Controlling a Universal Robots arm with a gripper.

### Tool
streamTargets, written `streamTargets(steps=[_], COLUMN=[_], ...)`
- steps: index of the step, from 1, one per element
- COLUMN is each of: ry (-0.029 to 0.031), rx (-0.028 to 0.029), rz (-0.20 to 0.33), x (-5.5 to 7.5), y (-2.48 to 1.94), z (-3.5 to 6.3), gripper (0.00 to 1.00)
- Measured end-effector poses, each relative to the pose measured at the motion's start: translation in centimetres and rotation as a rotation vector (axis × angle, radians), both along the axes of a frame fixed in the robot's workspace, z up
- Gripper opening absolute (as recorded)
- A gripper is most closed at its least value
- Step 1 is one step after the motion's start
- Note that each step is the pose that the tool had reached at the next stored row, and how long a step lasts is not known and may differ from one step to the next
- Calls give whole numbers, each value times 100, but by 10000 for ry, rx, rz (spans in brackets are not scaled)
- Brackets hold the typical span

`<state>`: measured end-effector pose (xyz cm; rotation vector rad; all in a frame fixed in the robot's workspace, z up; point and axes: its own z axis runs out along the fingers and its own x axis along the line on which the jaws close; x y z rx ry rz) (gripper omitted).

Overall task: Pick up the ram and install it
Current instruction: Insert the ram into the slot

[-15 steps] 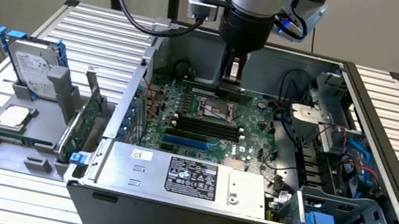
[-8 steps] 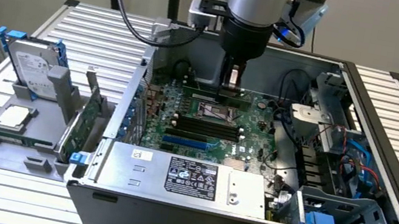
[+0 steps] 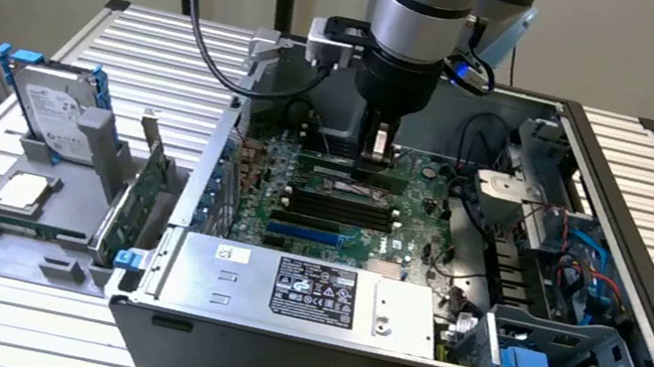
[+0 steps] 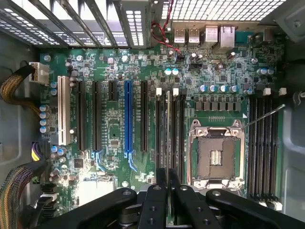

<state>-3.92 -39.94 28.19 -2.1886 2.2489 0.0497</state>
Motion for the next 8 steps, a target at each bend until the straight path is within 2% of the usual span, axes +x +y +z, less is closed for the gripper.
streamTargets(steps=[2, 5, 8], ry=[0, 0, 0], rx=[-1, -1, 0], rz=[0, -1, 0], x=[4, 8, 9], y=[-20, -66, -68], z=[-36, -143, -214], gripper=[0, 0, 0])
